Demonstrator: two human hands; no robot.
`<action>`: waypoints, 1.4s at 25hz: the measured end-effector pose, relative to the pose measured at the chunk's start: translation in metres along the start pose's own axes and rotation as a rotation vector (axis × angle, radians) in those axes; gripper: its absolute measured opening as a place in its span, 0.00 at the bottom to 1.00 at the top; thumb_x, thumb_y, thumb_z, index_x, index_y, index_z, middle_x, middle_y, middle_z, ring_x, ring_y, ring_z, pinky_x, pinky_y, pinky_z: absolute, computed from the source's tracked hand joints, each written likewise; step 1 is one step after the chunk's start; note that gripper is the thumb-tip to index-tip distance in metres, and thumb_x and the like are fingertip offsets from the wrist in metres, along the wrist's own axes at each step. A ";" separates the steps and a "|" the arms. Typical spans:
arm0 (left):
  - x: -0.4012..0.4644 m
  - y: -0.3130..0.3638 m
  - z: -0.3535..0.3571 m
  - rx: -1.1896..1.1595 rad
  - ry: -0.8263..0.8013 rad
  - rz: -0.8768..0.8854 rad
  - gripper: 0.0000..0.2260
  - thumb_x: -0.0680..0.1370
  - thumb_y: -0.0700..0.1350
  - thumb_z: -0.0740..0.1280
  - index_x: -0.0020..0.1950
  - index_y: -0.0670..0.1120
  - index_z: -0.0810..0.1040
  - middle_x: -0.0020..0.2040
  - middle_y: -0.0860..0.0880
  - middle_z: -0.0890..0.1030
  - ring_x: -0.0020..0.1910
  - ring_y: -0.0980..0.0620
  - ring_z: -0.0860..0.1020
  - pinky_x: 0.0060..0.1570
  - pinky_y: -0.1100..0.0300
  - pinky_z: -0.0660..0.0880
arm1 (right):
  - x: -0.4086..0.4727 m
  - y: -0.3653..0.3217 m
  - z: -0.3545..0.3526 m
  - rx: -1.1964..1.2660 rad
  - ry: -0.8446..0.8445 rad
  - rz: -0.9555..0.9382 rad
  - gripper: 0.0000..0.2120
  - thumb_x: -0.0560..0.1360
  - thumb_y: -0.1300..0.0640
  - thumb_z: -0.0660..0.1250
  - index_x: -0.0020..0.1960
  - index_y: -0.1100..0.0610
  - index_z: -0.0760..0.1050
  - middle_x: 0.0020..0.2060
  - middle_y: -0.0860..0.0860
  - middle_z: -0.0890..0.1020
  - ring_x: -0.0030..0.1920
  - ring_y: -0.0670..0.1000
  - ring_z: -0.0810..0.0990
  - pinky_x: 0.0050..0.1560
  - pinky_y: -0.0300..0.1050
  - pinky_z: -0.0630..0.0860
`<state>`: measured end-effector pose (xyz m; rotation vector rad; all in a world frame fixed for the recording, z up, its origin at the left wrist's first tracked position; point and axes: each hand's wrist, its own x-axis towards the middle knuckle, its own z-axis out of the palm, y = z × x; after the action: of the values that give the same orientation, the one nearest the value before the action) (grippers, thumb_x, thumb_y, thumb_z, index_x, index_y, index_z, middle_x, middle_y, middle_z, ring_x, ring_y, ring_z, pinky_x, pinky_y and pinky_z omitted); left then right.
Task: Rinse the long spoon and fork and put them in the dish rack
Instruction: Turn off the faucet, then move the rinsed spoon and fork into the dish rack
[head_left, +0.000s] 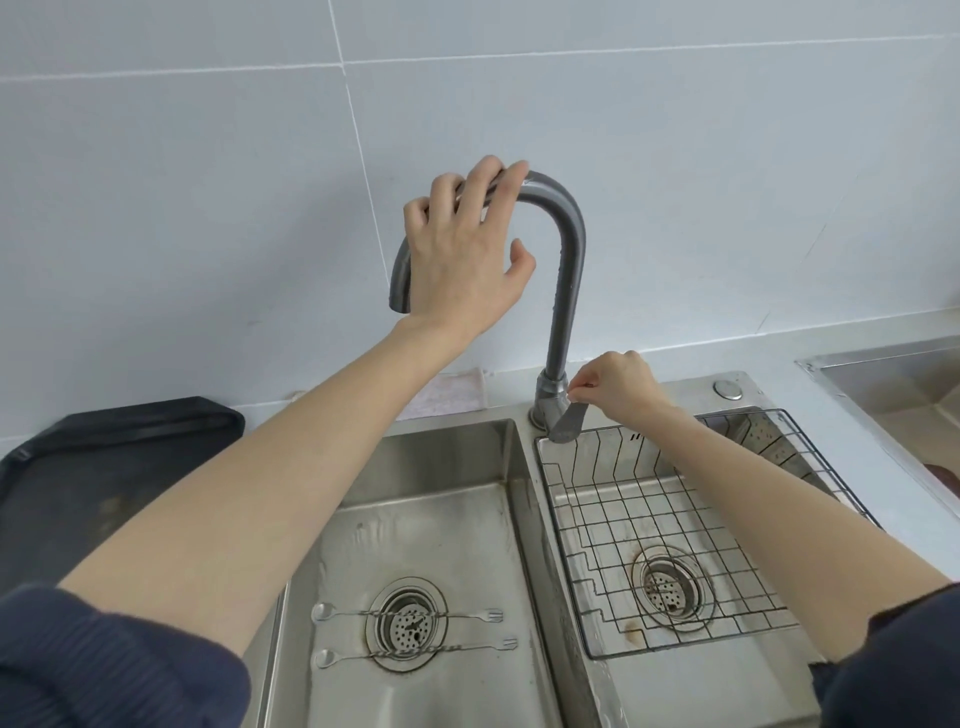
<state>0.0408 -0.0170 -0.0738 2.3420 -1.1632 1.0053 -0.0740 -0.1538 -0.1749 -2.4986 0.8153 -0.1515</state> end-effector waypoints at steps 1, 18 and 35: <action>0.000 0.000 -0.001 0.003 -0.001 0.001 0.24 0.69 0.47 0.60 0.65 0.48 0.70 0.60 0.49 0.78 0.53 0.44 0.76 0.47 0.50 0.72 | 0.000 -0.001 0.002 -0.006 0.004 0.005 0.07 0.71 0.62 0.68 0.46 0.59 0.84 0.45 0.59 0.86 0.42 0.53 0.75 0.32 0.36 0.66; -0.041 -0.032 -0.055 -0.144 -0.330 0.023 0.25 0.77 0.41 0.56 0.73 0.44 0.57 0.77 0.47 0.53 0.74 0.46 0.57 0.59 0.49 0.71 | -0.049 -0.048 0.048 -0.202 -0.033 -0.298 0.18 0.78 0.57 0.58 0.67 0.54 0.71 0.53 0.57 0.82 0.58 0.59 0.78 0.64 0.52 0.68; -0.174 -0.093 -0.019 -0.147 -0.692 -0.199 0.27 0.77 0.44 0.58 0.74 0.42 0.53 0.75 0.43 0.59 0.73 0.45 0.60 0.69 0.48 0.61 | -0.089 -0.058 0.141 -0.335 -0.405 -0.263 0.18 0.78 0.59 0.57 0.68 0.53 0.69 0.66 0.53 0.75 0.65 0.56 0.74 0.68 0.50 0.65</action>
<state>0.0339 0.1462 -0.1850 2.6881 -1.1277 0.0169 -0.0802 -0.0016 -0.2642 -2.8016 0.3658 0.4234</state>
